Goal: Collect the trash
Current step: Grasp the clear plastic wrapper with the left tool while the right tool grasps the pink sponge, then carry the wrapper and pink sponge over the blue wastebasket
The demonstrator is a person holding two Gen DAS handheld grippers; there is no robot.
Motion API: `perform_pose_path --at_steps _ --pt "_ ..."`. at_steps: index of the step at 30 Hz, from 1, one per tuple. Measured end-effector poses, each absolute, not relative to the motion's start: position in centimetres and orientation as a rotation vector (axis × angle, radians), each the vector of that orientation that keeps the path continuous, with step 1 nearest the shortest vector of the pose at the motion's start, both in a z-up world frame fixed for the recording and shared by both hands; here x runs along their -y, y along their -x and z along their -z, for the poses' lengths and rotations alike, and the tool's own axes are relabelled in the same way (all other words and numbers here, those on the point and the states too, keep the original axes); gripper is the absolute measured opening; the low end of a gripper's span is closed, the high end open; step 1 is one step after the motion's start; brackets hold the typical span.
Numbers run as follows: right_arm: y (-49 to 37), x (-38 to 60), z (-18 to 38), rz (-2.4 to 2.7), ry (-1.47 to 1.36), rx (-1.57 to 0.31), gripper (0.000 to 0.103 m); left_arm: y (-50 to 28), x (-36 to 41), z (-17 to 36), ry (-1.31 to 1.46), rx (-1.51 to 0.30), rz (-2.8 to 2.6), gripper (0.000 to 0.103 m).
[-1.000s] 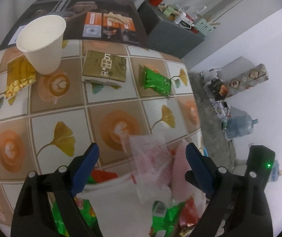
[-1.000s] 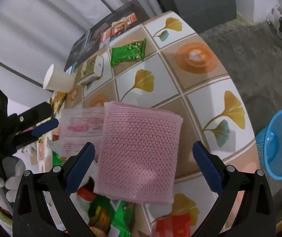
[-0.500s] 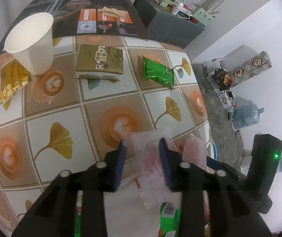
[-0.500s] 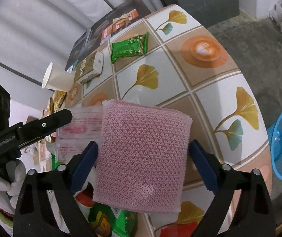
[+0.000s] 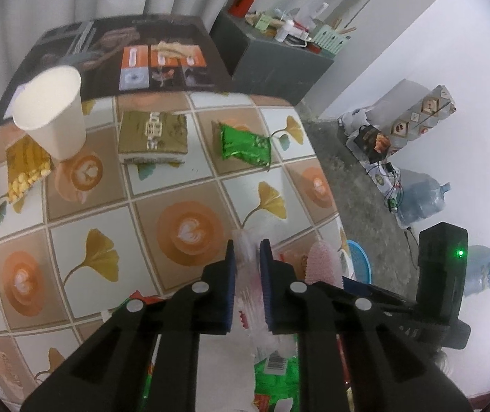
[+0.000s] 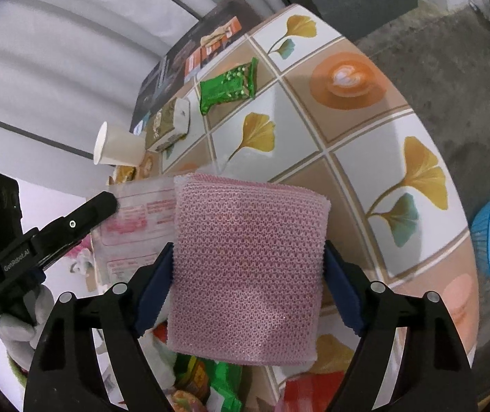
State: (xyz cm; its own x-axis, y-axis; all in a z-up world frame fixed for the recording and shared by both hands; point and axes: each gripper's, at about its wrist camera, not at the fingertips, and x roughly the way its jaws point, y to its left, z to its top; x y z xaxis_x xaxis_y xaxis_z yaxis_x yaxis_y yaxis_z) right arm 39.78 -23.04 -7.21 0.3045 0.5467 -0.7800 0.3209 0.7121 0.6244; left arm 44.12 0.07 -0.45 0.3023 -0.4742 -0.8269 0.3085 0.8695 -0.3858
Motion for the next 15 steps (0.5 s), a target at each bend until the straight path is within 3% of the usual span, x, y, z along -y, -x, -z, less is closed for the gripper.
perform_pose_path --at_steps 15 --pt "-35.6 27.5 1.7 -0.21 -0.936 -1.124 0.077 -38.0 2.5 -7.3 -0.04 -0.905 0.549 0.012"
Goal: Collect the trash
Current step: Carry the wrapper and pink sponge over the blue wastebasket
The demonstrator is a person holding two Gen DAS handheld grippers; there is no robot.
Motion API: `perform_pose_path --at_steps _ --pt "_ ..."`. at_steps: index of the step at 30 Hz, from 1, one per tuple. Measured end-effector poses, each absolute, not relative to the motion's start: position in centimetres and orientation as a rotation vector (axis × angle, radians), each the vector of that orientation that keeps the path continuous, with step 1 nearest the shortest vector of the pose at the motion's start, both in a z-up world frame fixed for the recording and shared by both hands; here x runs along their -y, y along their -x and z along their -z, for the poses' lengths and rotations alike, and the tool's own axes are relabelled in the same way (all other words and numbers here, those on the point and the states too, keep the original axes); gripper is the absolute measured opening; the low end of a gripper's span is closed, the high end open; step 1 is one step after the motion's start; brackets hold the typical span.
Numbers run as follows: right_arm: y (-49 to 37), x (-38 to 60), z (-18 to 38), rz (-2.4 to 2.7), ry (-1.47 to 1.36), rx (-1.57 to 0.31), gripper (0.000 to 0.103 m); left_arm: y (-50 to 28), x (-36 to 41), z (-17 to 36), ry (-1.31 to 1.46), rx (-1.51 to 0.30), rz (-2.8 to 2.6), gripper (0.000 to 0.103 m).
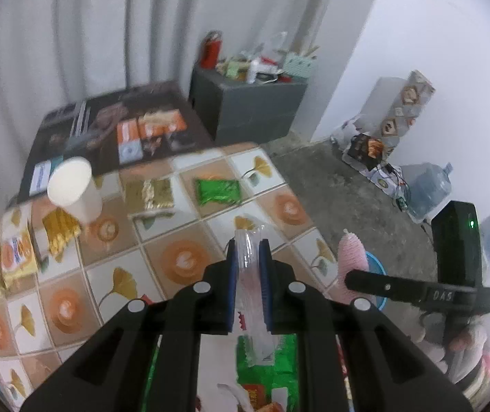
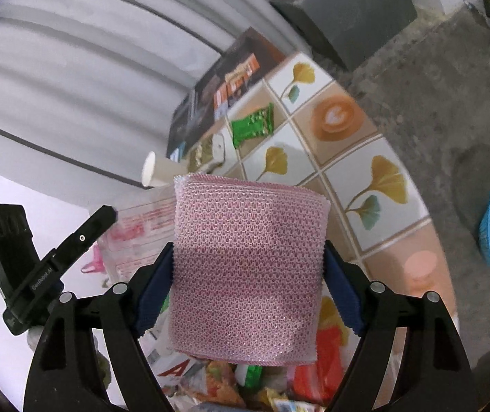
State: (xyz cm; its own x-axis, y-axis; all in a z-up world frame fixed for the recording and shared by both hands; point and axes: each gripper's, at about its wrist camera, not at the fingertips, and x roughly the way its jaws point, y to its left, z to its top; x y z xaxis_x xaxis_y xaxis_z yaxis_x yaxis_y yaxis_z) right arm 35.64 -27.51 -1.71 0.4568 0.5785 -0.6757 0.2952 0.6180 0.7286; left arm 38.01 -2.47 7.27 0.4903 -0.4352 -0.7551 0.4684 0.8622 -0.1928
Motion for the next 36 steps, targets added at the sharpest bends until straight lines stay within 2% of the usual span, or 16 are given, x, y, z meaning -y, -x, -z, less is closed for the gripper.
perform_pose_path --at_steps 10,19,26,36 --pt "-28.9 34.8 0.5 -0.103 -1.054 -0.997 0.077 -34.2 9.8 -9.5 -0.136 -0.869 0.68 0.012" --pt "-23.7 41.4 2.3 0.023 -1.145 -0.935 0.077 -31.1 18.9 -9.3 -0.179 -0.883 0.807 0.012" --pt "-20.0 46.3 4.8 0.135 -1.211 -0.912 0.077 -29.9 26.5 -6.6 -0.202 -0.953 0.898 0.012" --pt "-15.9 52.2 11.1 0.306 -1.275 -0.986 0.077 -30.0 37.0 1.7 -0.215 -1.131 0.945 0.012"
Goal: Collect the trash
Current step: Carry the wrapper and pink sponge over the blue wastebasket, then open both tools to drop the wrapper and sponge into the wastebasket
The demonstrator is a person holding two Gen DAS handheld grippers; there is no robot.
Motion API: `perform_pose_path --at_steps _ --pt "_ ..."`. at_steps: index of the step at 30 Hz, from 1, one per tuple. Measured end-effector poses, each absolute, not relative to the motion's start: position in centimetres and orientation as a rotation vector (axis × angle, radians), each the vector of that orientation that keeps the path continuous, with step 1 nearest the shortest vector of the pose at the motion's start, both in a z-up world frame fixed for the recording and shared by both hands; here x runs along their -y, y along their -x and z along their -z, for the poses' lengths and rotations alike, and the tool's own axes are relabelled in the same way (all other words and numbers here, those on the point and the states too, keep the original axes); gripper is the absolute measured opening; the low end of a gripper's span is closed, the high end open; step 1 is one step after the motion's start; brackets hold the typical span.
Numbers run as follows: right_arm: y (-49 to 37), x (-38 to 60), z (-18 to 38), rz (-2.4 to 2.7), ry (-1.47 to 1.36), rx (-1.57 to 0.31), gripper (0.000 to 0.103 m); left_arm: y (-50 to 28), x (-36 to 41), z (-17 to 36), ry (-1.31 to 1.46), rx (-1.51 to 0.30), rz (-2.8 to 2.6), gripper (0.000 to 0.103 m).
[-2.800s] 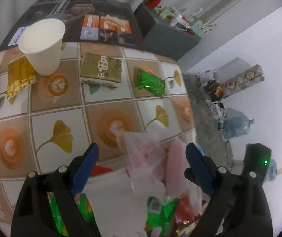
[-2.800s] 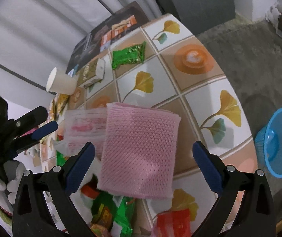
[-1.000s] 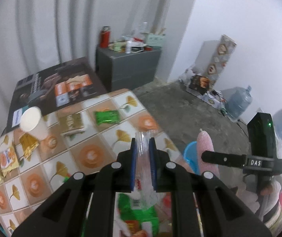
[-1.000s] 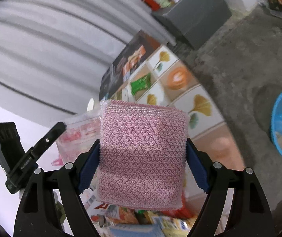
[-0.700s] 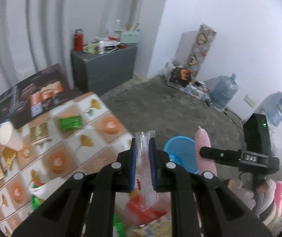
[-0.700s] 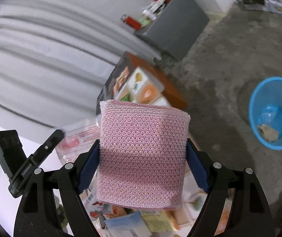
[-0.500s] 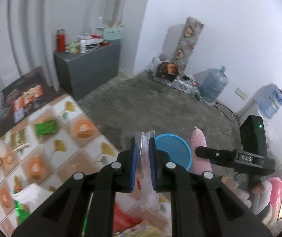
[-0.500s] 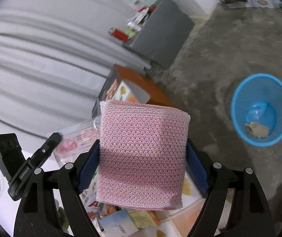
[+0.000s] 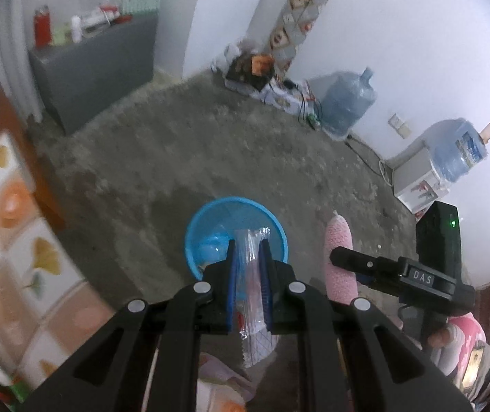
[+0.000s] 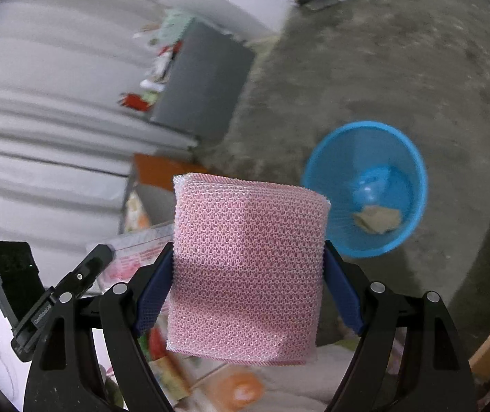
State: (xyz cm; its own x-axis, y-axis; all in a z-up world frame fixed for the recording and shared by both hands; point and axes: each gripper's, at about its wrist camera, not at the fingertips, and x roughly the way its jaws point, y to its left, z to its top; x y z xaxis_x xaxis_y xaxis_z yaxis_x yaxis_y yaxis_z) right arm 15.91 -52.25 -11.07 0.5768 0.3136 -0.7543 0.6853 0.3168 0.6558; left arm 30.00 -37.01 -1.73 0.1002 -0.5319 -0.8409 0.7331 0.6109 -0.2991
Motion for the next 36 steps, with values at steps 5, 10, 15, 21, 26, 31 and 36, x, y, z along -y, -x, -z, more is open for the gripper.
perform_pose_path --at_steps 5,10,15,21,26,31,36 --pt "-16.1 54.5 14.5 0.351 -1.293 -1.036 0.078 -31.2 40.9 6.0 -0.215 -1.198 0.946 0.012" --pt "-16.7 56.5 17.8 0.388 -1.253 -1.056 0.084 -32.9 44.5 10.0 -0.201 -1.22 0.943 0.033" --pt "-16.2 56.7 22.8 0.487 -1.219 -1.145 0.086 -34.6 45.7 13.9 -0.201 -1.275 0.852 0.062" --pt "-14.2 56.0 23.7 0.512 -1.224 -1.132 0.086 -34.4 44.1 13.1 -0.173 -1.254 0.867 0.062" --pt "-12.1 54.6 21.5 0.54 -1.171 -1.092 0.086 -33.6 41.9 10.1 -0.138 -1.178 0.883 0.064" --pt "-10.8 53.0 18.1 0.572 -1.031 -1.047 0.086 -31.3 38.3 5.4 -0.089 -1.04 0.942 0.073" --pt "-10.0 51.0 13.8 0.592 -0.884 -0.993 0.091 -28.5 35.4 2.0 -0.089 -0.946 0.985 0.076"
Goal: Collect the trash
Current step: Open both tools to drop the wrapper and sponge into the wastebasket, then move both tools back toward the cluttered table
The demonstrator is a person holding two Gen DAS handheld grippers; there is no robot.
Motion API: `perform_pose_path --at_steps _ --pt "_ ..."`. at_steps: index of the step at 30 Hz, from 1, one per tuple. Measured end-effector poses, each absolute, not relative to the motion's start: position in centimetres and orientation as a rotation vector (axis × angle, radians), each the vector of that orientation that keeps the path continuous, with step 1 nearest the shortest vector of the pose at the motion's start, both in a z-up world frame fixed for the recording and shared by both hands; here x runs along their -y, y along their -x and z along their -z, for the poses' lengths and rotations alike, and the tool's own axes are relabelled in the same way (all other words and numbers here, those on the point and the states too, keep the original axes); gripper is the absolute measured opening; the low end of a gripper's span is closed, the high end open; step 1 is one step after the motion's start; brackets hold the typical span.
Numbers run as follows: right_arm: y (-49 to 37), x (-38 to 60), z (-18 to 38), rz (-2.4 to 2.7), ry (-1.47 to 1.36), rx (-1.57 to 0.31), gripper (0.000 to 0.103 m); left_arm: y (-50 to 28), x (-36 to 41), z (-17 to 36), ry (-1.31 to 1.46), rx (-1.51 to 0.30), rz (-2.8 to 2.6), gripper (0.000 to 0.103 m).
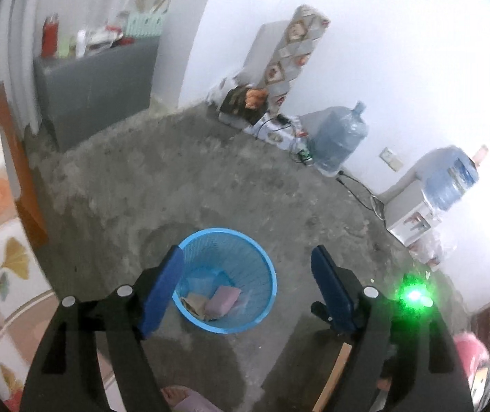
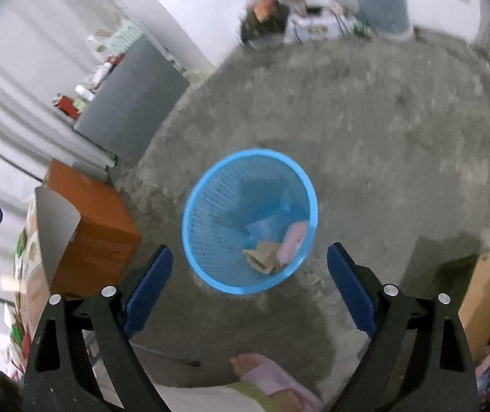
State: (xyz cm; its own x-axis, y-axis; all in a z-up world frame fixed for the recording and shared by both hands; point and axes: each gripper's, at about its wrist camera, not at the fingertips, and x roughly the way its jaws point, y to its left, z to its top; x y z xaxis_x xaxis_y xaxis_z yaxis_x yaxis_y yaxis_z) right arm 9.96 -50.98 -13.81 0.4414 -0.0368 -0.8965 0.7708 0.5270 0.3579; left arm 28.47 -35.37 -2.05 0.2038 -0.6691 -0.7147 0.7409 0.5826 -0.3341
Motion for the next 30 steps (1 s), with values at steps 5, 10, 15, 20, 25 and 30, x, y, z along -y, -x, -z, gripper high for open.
perform_pose_path --at_steps 5,10,15,20,25,30 --pt "-10.0 48.6 8.9 0.564 -0.736 -0.911 0.094 -24.9 31.1 -2.9 -0.113 -0.791 0.994 0.084" --pt "-11.2 45.3 3.8 0.466 -0.626 -0.836 0.095 -22.5 26.4 -6.2 -0.041 -0.706 0.969 0.089" --pt "-12.9 41.3 -0.4 0.373 -0.501 -0.798 0.095 -21.0 20.6 -7.9 0.028 -0.643 0.891 0.089" --pt "-13.9 38.8 -2.3 0.308 -0.45 -0.793 0.095 -20.6 12.5 -9.3 0.114 -0.615 0.756 0.089" --pt "-15.0 35.6 -5.2 0.194 -0.415 -0.711 0.095 -20.9 3.4 -11.5 0.217 -0.558 0.559 0.093" --pt "-17.6 33.7 -6.5 0.015 -0.516 -0.717 0.095 -19.7 -5.4 -12.8 0.272 -0.494 0.382 0.094"
